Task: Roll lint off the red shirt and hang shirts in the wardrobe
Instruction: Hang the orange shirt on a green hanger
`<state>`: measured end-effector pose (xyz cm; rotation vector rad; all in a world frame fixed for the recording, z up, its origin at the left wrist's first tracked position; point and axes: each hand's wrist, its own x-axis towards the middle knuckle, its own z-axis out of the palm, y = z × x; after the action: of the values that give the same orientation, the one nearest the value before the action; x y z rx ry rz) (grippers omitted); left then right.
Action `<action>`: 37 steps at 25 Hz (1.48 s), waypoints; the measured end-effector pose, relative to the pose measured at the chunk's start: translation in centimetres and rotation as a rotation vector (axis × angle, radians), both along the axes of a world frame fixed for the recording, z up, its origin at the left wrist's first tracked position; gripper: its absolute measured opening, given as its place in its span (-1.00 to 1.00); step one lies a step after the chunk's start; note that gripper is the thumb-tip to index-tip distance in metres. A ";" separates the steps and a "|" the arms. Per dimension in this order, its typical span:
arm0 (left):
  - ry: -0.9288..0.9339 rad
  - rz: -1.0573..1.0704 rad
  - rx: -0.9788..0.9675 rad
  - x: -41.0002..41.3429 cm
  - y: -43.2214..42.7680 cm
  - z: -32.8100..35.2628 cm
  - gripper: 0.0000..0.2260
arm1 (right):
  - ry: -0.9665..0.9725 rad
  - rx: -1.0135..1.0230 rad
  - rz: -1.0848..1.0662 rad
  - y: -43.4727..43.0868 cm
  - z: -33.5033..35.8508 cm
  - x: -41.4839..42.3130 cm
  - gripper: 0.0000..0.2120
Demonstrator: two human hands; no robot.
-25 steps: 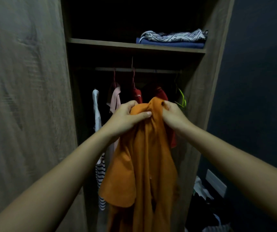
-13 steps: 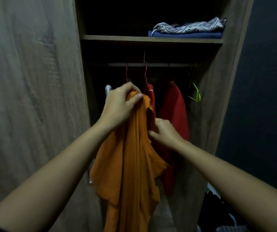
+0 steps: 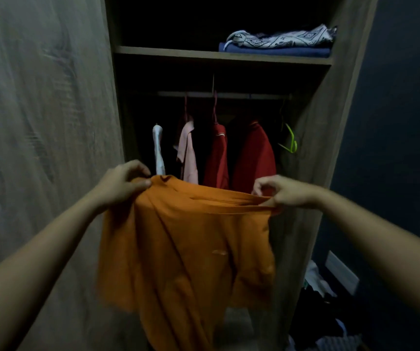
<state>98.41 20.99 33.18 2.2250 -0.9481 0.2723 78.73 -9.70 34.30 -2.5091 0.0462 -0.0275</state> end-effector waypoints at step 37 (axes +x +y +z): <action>0.460 -0.186 -0.366 1.8 -49.8 5.9 -0.39 | 0.040 -1.729 -0.245 -23.1 2.7 3.8 -0.45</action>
<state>100.20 -28.77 39.08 1.7436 -0.7712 -0.1403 82.49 -32.79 36.98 -4.2013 0.5528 -0.1837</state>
